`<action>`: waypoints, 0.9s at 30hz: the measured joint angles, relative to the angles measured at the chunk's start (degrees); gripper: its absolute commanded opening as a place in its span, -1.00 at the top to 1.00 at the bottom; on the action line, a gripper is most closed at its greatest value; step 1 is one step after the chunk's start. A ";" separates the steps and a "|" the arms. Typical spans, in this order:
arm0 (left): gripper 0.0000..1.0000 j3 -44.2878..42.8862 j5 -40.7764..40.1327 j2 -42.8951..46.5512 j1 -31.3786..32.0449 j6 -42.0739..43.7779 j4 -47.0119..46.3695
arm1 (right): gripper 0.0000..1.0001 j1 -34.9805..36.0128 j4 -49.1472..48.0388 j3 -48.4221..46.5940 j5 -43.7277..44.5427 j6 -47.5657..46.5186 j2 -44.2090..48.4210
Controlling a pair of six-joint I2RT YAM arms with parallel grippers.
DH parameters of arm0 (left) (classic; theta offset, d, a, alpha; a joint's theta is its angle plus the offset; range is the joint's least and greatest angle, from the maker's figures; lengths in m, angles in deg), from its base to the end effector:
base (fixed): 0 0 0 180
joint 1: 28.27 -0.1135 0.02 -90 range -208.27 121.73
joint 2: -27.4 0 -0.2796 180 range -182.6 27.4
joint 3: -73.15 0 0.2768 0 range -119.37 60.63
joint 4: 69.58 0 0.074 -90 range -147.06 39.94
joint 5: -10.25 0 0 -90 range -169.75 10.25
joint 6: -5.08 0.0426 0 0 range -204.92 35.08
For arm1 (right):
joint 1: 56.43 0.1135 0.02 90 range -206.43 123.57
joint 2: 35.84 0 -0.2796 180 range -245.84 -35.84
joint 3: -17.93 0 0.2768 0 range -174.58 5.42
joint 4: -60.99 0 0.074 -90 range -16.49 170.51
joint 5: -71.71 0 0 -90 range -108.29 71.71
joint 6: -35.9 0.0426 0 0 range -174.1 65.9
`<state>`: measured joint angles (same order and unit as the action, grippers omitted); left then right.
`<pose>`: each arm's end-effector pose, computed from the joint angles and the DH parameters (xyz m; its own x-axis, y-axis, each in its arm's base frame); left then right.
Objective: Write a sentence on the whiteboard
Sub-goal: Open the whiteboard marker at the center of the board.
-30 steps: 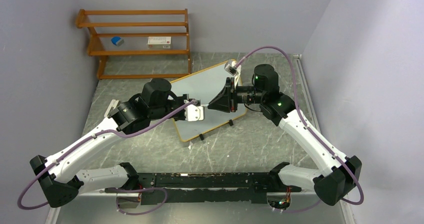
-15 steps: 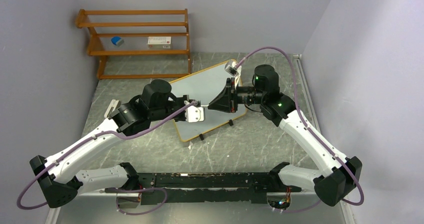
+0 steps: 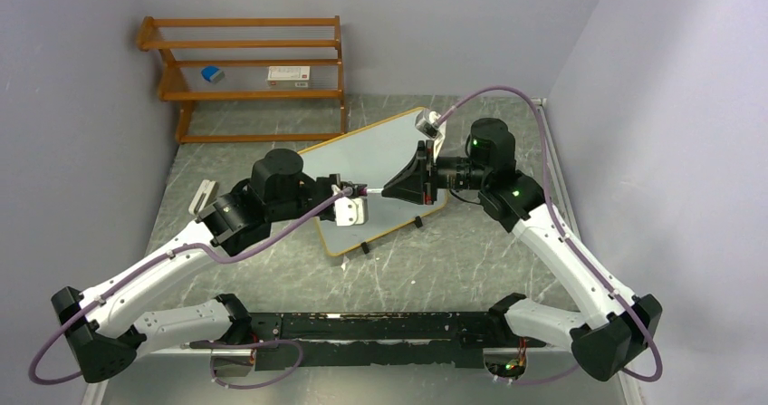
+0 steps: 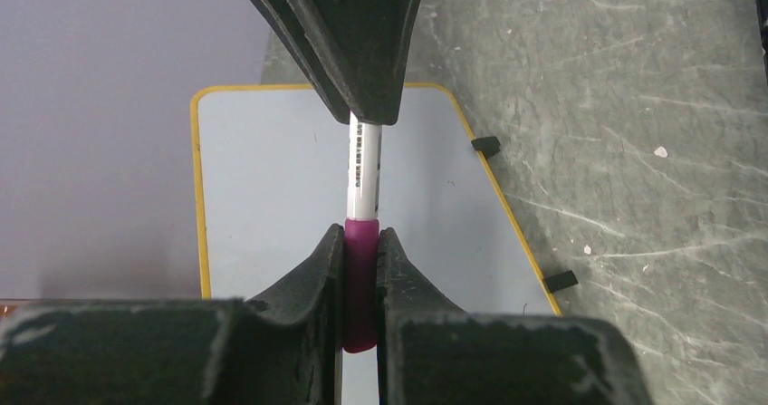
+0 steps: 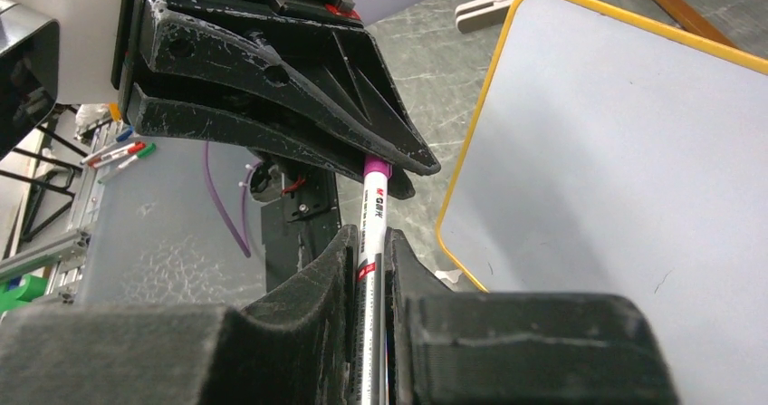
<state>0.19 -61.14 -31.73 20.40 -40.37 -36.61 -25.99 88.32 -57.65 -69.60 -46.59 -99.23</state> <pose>0.1571 -0.1992 0.3822 0.4846 0.4557 -0.7466 0.8009 0.1120 0.5882 0.2094 0.1616 0.3956 -0.3495 -0.1106 -0.9304 -0.9286 0.1732 0.3283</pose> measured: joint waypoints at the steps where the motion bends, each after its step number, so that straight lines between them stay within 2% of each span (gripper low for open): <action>1: 0.91 0.07 0.39 0.00 -0.13 0.07 -0.44 | 1.00 -0.22 -0.04 0.00 -0.28 -0.11 0.13; 6: 0.90 0.28 1.64 0.17 -1.60 0.07 -0.20 | 1.00 -1.29 0.83 0.24 -1.20 -1.51 0.70; 10: 0.91 0.52 -2.73 0.74 -6.62 0.09 1.22 | 1.00 -3.56 4.79 0.83 -2.10 -2.45 3.82; 16: 0.90 1.16 -4.44 1.22 -7.08 0.26 1.66 | 1.00 -4.44 6.64 1.25 -2.12 -2.91 6.97; 21: 0.90 1.31 -4.37 2.54 -6.84 -0.55 2.23 | 1.00 -4.85 5.92 3.69 5.62 -2.54 9.79; 27: 0.90 1.73 -4.31 1.60 -3.37 -7.04 2.58 | 1.00 -4.98 -0.15 11.50 19.71 -0.90 18.29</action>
<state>1.91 -65.45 -30.14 17.03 -47.40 -34.04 -30.97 88.17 -46.16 -49.89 -47.49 -80.94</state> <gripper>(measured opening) 0.139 0.150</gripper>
